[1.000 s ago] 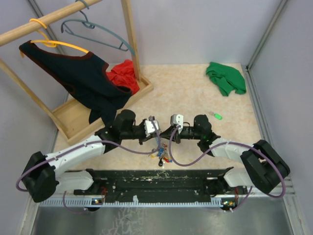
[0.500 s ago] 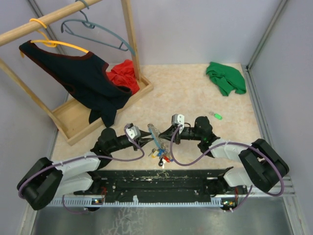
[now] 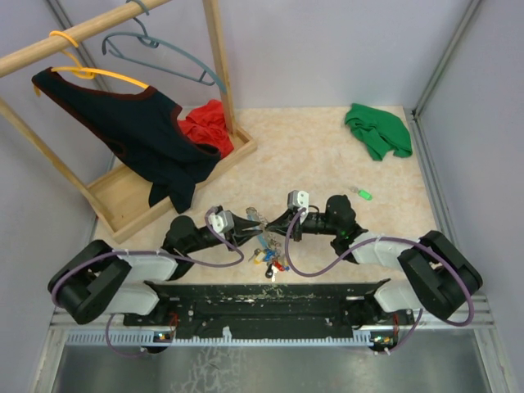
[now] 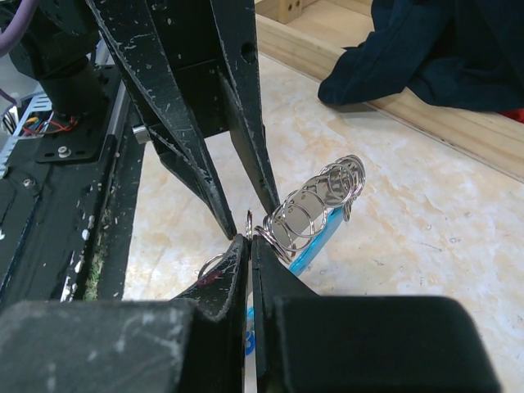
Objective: Put the keys on the keyring
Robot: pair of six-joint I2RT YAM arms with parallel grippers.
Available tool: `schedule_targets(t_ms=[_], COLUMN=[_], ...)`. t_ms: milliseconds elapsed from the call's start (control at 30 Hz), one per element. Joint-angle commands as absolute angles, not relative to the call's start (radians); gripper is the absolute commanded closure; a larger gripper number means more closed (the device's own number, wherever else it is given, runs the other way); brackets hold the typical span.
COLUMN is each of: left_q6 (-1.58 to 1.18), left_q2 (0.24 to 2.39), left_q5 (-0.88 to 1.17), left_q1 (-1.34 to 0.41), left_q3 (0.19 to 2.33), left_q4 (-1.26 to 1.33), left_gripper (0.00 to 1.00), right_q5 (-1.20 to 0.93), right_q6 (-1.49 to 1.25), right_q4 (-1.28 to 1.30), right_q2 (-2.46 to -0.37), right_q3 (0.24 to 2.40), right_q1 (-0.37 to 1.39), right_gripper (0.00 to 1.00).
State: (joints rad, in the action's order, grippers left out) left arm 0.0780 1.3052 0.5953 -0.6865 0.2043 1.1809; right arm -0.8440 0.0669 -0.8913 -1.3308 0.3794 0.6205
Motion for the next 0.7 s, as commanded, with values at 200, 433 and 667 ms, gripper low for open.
schedule_targets(t_ms=[200,433,667], left_q6=[0.020,0.018,0.057], left_q2=[1.401,1.399,1.305], left_q5=[0.670,0.673,0.672], left_q1=[-0.678,-0.678,-0.678], left_q3=[0.205,0.211,0.258], left_q4=[1.355,1.352,1.149], left_gripper=[0.77,0.94,1.00], right_q5=[-0.874,-0.877,-0.845], right_q6=[0.057,0.052,0.053], right_q4=[-0.987,-0.977,-0.948], right_q2=[-1.327,-1.327,-1.300], right_q3=[0.386,0.387,0.369], right_q1=[0.620,0.620,0.620], right_gripper=[1.00,1.00,0.95])
